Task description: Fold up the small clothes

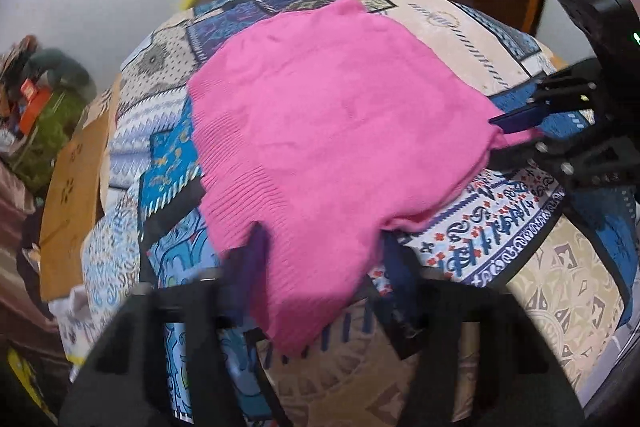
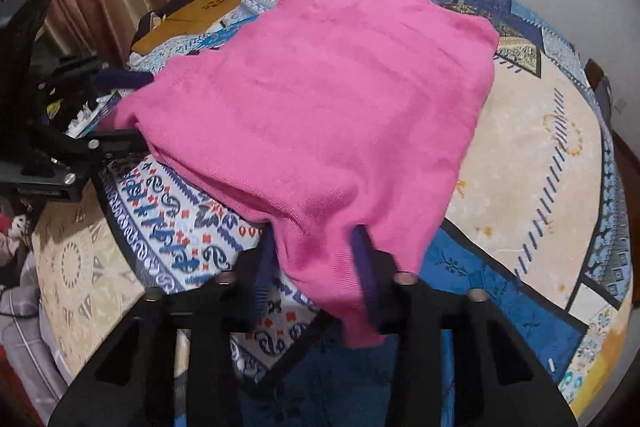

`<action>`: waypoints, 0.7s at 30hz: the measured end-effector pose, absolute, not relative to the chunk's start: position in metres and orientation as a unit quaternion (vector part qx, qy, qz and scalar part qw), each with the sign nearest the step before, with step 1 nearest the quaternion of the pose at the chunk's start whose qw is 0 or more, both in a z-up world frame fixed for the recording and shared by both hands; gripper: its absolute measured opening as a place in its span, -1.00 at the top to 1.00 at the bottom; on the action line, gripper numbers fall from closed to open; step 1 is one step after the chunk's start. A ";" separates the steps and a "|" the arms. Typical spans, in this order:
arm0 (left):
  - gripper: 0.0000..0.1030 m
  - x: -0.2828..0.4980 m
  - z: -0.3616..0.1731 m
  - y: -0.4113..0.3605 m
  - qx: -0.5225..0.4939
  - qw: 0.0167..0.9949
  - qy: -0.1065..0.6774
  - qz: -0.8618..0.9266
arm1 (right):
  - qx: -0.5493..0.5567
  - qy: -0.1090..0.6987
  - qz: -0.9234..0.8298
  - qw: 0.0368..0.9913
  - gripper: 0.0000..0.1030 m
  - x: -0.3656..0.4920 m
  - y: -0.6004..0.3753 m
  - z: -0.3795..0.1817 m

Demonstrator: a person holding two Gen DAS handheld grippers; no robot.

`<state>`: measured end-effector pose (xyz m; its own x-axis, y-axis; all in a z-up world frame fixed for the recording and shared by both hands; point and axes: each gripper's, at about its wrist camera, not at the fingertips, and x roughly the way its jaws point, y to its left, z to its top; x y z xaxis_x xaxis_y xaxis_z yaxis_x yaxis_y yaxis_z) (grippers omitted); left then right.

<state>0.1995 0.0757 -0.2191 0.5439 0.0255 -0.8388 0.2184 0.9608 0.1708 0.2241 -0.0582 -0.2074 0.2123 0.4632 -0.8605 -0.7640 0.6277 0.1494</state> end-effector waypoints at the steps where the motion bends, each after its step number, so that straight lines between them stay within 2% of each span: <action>1: 0.47 0.200 -0.220 0.074 0.135 0.868 0.475 -0.054 | -0.157 0.481 0.402 0.763 0.64 0.223 -0.057 -0.207; 2: 0.64 0.201 -0.221 0.071 0.142 0.867 0.475 -0.053 | -0.159 0.480 0.403 0.763 0.71 0.222 -0.056 -0.207; 5: 0.76 0.200 -0.218 0.068 0.150 0.867 0.473 -0.048 | -0.169 0.474 0.403 0.764 0.80 0.217 -0.055 -0.202; 12: 0.77 0.199 -0.186 0.078 0.114 0.878 0.461 -0.055 | -0.126 0.460 0.411 0.777 0.84 0.223 -0.068 -0.171; 21: 0.77 0.246 -0.139 0.096 0.053 0.891 0.447 -0.061 | -0.126 0.409 0.406 0.808 0.85 0.253 -0.065 -0.119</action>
<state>0.2458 0.0962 -0.1389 0.5921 -0.0610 -0.8035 0.1563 0.9869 0.0402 0.2526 -0.0651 -0.1191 0.3361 0.5526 -0.7626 -0.7589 0.6384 0.1282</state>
